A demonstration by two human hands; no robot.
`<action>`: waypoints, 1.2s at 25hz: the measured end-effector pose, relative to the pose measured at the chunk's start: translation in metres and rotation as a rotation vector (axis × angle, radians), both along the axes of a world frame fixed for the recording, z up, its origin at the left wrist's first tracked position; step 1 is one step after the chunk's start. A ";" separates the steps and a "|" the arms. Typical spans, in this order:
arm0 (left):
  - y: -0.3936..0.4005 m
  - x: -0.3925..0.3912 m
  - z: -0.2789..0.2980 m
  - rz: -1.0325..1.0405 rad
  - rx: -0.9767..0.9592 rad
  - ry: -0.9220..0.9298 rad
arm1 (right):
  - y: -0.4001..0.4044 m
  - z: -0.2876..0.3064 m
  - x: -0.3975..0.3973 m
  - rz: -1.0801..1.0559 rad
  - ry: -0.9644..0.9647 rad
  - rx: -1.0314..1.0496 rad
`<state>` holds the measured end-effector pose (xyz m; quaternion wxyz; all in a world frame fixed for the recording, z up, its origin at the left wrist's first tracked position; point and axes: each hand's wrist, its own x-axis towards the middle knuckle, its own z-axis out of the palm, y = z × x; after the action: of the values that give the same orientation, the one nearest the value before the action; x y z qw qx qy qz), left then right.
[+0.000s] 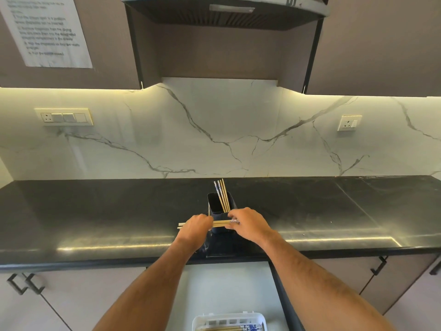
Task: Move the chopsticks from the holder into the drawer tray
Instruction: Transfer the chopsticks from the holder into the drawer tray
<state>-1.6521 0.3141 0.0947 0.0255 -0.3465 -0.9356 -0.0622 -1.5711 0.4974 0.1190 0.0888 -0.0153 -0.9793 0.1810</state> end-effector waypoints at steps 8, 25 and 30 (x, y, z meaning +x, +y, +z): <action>0.011 0.003 -0.010 -0.028 0.011 0.022 | 0.021 -0.001 0.004 -0.519 -0.076 -1.552; 0.027 0.015 -0.028 -0.062 -0.083 0.038 | -0.006 -0.036 0.007 0.050 -0.116 0.459; 0.019 0.028 -0.043 -0.071 -0.118 0.022 | -0.010 -0.049 0.016 0.040 -0.198 0.563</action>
<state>-1.6244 0.3328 0.0513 0.0131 -0.3810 -0.9245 -0.0039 -1.5555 0.4871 0.0703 -0.0102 0.0116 -0.9950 -0.0985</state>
